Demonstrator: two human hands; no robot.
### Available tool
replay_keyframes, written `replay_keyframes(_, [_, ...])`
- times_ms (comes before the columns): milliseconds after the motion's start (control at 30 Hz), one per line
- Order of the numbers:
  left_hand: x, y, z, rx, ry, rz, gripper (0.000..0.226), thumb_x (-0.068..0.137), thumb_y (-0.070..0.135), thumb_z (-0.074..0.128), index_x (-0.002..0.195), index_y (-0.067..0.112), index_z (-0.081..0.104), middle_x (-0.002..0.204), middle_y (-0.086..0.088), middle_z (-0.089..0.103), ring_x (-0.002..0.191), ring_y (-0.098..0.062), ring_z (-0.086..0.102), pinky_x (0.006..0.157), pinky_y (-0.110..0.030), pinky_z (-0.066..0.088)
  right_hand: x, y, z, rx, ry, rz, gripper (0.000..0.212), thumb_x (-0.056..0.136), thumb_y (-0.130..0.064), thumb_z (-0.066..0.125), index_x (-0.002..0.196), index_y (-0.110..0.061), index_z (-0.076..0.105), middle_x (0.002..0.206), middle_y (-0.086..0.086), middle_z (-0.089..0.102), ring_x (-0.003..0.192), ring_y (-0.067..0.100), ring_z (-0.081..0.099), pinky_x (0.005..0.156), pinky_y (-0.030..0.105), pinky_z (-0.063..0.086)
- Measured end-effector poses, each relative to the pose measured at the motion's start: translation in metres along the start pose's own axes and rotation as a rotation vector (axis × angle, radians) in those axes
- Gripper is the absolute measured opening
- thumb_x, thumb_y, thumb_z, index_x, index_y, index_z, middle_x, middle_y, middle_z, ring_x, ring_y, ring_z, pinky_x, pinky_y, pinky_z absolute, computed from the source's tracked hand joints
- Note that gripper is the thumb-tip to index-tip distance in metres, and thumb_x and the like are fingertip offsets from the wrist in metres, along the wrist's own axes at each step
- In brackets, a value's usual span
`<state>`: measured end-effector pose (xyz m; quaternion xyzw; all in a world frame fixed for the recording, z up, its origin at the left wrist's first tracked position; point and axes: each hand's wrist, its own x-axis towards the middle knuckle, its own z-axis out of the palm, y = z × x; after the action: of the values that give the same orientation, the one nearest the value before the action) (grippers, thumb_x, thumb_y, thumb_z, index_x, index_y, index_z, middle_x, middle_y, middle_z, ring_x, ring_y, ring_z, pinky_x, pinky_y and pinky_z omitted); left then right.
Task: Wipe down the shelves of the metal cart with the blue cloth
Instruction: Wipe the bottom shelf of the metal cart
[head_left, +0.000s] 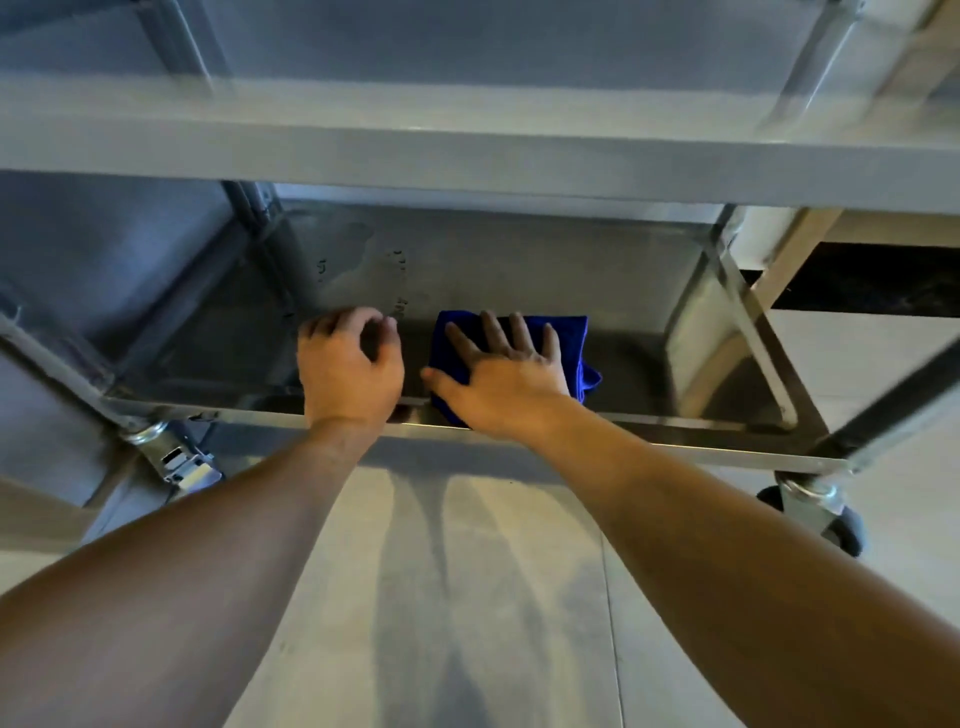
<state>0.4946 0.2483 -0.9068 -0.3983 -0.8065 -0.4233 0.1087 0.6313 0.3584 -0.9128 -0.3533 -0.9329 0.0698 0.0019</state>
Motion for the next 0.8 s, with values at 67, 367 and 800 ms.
replay_keyframes(67, [-0.002, 0.002, -0.002, -0.058, 0.006, -0.045, 0.026, 0.092, 0.037, 0.055, 0.093, 0.016, 0.070, 0.093, -0.005, 0.069, 0.100, -0.026, 0.056, 0.083, -0.023, 0.033, -0.015, -0.005, -0.003, -0.010, -0.001, -0.022, 0.083, 0.085, -0.084, 0.004, 0.158, -0.044, 0.004, 0.169, 0.004, -0.001, 0.153, 0.037, -0.006, 0.113, 0.063, -0.012])
replay_keyframes(367, [-0.001, -0.006, -0.022, -0.123, 0.062, -0.156, 0.027, 0.088, 0.045, 0.055, 0.094, 0.023, 0.070, 0.096, 0.000, 0.066, 0.105, -0.022, 0.050, 0.080, -0.028, 0.036, -0.026, -0.049, -0.002, -0.055, -0.035, -0.100, 0.083, 0.086, -0.083, 0.006, 0.158, -0.042, 0.004, 0.169, 0.008, -0.001, 0.152, 0.039, -0.005, 0.114, 0.066, -0.010])
replay_keyframes(800, [0.022, -0.065, -0.040, 0.109, 0.038, -0.183, 0.032, 0.095, 0.044, 0.052, 0.110, 0.021, 0.069, 0.102, -0.006, 0.070, 0.104, -0.029, 0.053, 0.089, -0.043, 0.043, 0.087, -0.082, 0.003, -0.021, -0.020, -0.071, 0.080, 0.087, -0.083, 0.013, 0.157, -0.046, 0.004, 0.169, 0.002, -0.003, 0.153, 0.035, -0.008, 0.114, 0.063, -0.010])
